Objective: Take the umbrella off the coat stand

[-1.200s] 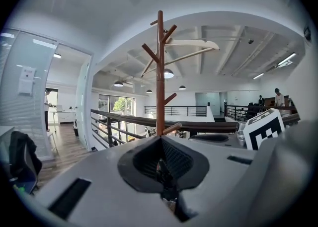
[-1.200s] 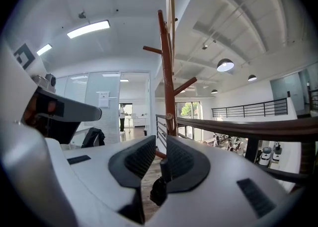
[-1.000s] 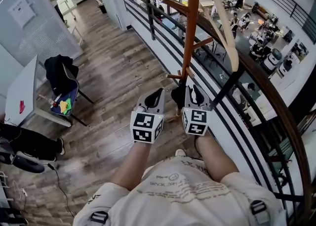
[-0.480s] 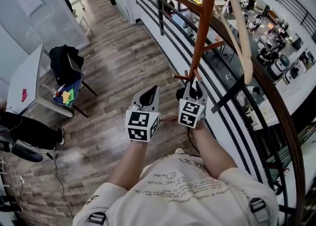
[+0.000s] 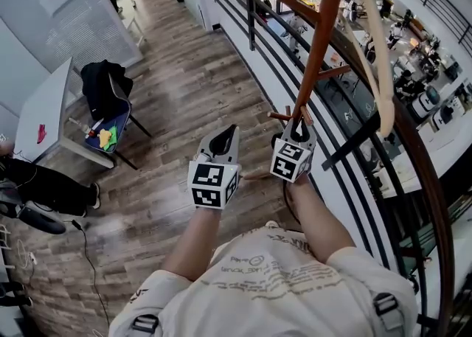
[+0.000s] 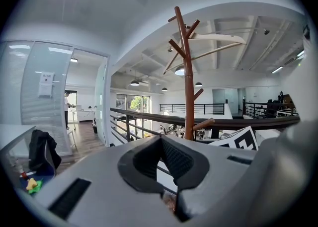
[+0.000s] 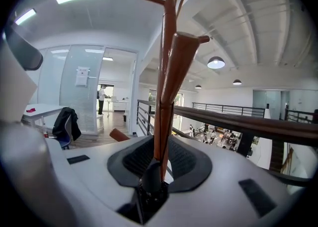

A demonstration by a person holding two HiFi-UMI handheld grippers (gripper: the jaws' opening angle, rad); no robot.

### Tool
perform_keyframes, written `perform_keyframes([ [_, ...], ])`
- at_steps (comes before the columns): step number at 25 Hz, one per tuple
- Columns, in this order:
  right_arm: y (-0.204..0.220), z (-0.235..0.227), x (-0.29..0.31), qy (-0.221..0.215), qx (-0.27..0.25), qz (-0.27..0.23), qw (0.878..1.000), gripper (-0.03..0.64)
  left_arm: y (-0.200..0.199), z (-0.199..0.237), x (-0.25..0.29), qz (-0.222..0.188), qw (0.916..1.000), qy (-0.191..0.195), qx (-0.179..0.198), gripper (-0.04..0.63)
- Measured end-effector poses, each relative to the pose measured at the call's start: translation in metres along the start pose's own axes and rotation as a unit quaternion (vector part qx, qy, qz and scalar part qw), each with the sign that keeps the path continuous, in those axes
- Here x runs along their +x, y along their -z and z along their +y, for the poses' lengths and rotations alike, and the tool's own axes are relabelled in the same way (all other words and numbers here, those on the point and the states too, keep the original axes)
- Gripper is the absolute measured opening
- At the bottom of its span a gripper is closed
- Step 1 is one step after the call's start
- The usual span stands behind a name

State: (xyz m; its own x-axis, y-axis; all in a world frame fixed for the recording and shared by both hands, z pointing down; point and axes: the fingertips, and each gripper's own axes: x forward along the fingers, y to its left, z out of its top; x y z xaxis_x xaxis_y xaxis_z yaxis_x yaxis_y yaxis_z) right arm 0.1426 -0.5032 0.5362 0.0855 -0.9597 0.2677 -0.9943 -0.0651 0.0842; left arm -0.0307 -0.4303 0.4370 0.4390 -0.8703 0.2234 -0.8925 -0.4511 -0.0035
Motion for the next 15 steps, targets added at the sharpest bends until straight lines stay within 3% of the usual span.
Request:
perform_keyframes([
  [5, 0.0047, -0.0043, 0.0065, 0.027, -0.017, 0.014, 0.999, 0.044, -0.0004, 0.0027, 0.0043, 0.003, 1.0, 0.001, 0.0, -0.008],
  [7, 0.0049, -0.0048, 0.007, 0.027, -0.022, 0.013, 0.999, 0.011, 0.0004, 0.0037, 0.0046, 0.004, 1.0, 0.002, 0.001, -0.008],
  [15, 0.0044, -0.0038, -0.0002, 0.021, -0.006, 0.025, 0.999, 0.005, 0.0005, 0.0034, 0.0031, 0.003, 0.9999, 0.011, 0.004, -0.008],
])
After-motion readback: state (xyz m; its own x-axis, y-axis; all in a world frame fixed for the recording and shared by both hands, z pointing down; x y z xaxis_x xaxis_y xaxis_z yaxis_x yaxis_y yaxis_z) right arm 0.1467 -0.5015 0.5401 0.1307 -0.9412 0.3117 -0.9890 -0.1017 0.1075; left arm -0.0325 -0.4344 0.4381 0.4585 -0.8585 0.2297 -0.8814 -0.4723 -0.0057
